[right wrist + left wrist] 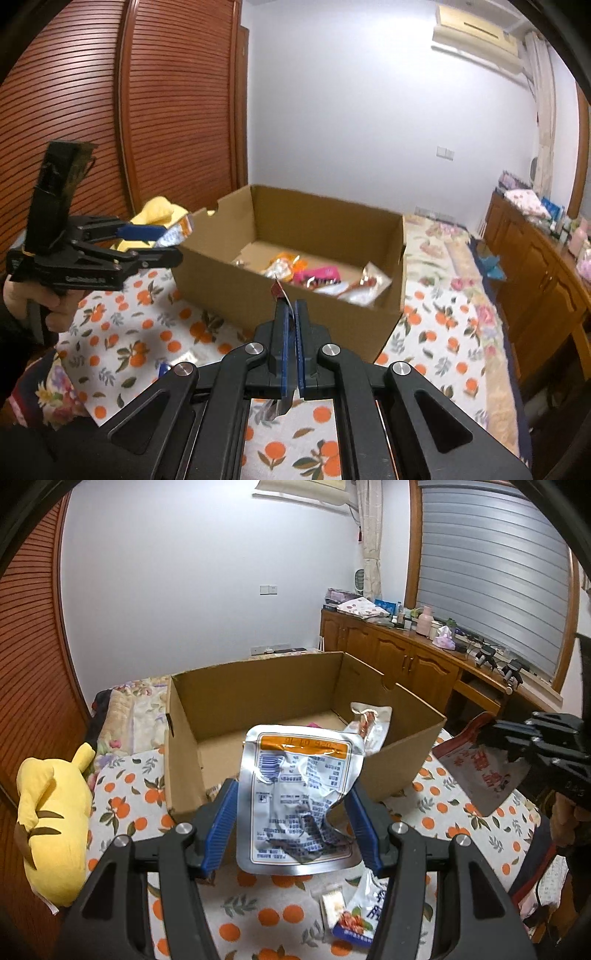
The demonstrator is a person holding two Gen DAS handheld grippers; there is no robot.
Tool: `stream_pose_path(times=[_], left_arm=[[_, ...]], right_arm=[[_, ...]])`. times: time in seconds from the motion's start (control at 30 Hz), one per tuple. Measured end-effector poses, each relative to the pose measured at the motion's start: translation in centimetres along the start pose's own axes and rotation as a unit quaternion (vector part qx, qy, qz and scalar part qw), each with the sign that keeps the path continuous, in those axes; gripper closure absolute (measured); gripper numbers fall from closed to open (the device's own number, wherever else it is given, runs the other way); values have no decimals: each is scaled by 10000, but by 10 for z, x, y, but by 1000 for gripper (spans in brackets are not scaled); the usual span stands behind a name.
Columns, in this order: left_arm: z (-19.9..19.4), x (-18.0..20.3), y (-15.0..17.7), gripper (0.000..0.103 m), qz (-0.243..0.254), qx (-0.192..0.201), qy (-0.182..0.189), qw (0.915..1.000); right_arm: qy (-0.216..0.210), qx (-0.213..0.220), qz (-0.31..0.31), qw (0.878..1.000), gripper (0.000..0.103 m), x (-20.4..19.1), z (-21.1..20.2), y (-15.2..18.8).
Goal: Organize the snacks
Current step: 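Carry both packets over the box and open both tools to release them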
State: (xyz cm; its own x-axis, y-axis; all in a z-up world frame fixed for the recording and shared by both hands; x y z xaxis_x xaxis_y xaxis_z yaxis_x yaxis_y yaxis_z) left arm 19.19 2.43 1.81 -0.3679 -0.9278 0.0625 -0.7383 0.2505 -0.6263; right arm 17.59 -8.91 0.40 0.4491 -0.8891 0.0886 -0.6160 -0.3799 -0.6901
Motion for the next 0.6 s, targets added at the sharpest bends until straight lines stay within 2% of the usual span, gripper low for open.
stream_pose_path(times=[0.37,0.6], left_arm=[[16,-11,-30,45,-148,19,-51,9999],[30,-20,-35,45,-279,-40,-77,9996]], right_arm=[[99,270,-135,9995,102,-2,-10,-31],[226,305,-173,9991,102,-1,1,-55]])
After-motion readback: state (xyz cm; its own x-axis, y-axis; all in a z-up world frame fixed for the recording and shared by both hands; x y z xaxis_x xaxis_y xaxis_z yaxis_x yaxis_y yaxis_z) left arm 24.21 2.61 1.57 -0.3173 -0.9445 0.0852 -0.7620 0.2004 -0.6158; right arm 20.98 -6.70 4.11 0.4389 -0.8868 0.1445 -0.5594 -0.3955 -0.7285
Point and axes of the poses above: each gripper's, at about its wrist camera, not at the fingertips, and z roughly the way its jaws point, x to its right, y to its underside, the point moved 1 cm from there along z, roughly the way its jaws point, and after that the axes turned 15 degrees about -x, right-handed, at the moved point
